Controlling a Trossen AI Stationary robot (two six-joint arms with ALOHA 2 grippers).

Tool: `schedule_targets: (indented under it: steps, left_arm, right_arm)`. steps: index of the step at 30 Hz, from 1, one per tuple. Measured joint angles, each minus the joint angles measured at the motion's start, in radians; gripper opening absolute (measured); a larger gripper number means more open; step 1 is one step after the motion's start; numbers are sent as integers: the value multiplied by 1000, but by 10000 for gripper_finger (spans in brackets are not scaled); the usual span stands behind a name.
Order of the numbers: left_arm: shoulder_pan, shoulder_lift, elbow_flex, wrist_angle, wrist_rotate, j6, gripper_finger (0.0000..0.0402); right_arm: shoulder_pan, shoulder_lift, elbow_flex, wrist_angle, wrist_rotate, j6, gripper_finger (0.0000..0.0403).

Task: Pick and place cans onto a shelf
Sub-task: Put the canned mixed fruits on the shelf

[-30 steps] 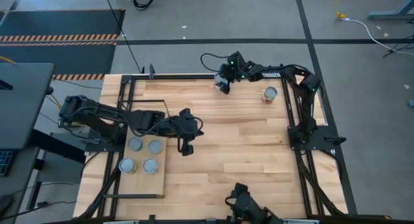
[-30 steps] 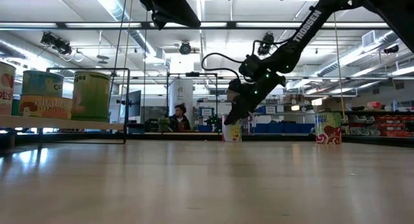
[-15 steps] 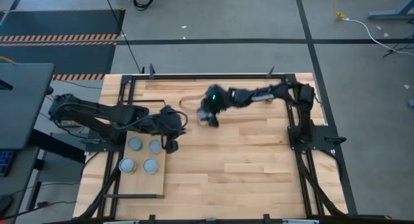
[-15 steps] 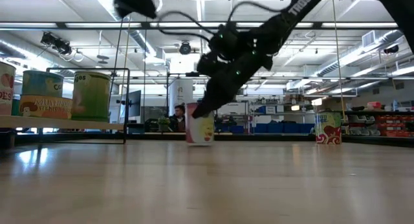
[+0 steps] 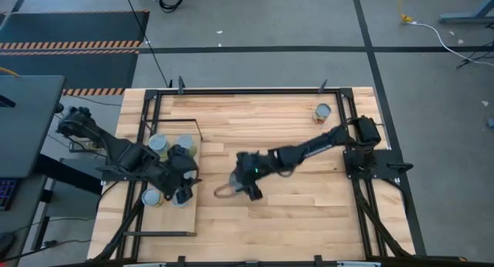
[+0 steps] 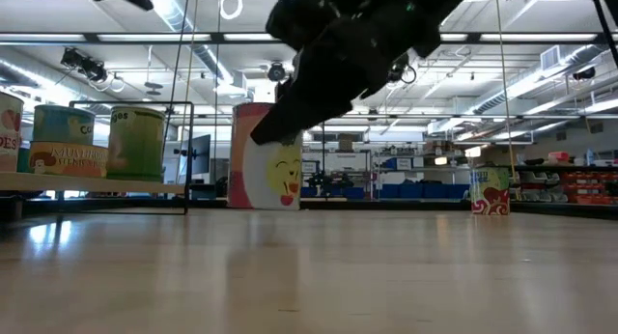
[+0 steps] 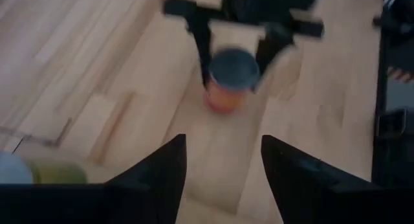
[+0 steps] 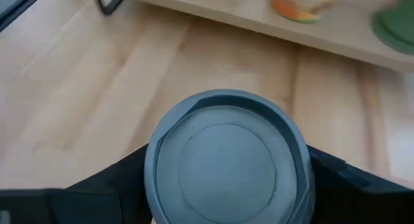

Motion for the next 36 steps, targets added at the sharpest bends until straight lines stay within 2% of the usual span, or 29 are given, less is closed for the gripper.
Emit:
schedule_targets:
  steps: [7,13,18,22,26,32,36]
  left_arm:
    - [-85,69,0,192,-67,77,206]
    - [-85,172,0,329,-69,112,206]
    - [-59,235,0,402,-33,132,208]
    - [-19,280,0,475,53,156,229]
    - [22,319,0,562,133,254,267]
    - [59,411,1,660,181,435,322]
    - [68,500,0,662,204,576,342]
  right_arm:
    - [124,0,0,8,41,21,312]
    - [175,1,-27,22,83,50,324]
    - [189,1,-44,19,86,71,345]
    - [193,-8,-44,9,86,83,363]
    - [193,-94,-43,-122,99,125,374]
    - [195,-197,-43,-461,173,211,375]
    - [195,-196,-82,-480,331,286,374]
